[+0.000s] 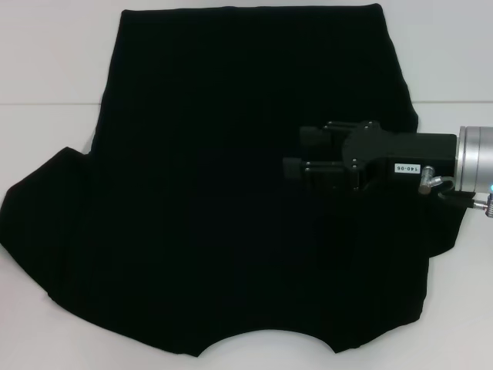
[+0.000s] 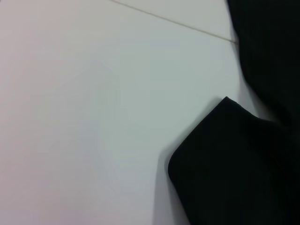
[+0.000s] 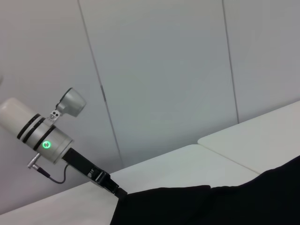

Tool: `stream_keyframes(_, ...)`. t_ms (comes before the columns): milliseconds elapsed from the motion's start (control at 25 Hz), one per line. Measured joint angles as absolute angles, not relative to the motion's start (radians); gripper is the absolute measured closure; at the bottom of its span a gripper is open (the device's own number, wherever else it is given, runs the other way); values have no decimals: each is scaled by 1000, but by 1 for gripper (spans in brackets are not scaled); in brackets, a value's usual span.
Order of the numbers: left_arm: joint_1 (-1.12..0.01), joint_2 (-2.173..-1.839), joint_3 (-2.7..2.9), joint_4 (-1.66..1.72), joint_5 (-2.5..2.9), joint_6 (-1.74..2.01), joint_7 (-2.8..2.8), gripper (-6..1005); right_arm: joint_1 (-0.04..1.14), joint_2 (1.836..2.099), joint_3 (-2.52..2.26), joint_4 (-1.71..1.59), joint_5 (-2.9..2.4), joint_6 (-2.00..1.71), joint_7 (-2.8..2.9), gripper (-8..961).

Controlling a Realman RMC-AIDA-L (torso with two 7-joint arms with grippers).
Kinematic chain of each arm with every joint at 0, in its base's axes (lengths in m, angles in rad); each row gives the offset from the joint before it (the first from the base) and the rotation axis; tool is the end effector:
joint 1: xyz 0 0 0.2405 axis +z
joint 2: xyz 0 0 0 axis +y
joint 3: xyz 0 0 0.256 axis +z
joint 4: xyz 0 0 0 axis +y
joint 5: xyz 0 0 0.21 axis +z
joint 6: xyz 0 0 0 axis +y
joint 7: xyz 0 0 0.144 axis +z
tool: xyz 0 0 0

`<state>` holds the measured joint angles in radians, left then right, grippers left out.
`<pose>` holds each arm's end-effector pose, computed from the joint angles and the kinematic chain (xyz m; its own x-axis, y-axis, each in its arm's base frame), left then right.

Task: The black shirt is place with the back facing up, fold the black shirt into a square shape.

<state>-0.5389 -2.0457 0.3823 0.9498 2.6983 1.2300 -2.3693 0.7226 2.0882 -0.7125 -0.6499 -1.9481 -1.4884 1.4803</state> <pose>-0.3738 0.3467 0.1042 0.2021 0.8186 0.5376 0.8998 0.0616 -0.4320 0.1898 0.3822 -0.0045 0.7918 -0.2721 -0.5469 -0.3971 -0.9095 -0.1225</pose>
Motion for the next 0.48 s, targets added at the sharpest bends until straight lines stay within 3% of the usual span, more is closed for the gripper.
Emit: stream_keyframes(480, -513, -2045, 336, 967, 2692, 1240, -2369, 998, 729, 2088, -710, -653, -1948, -1480, 1480, 168)
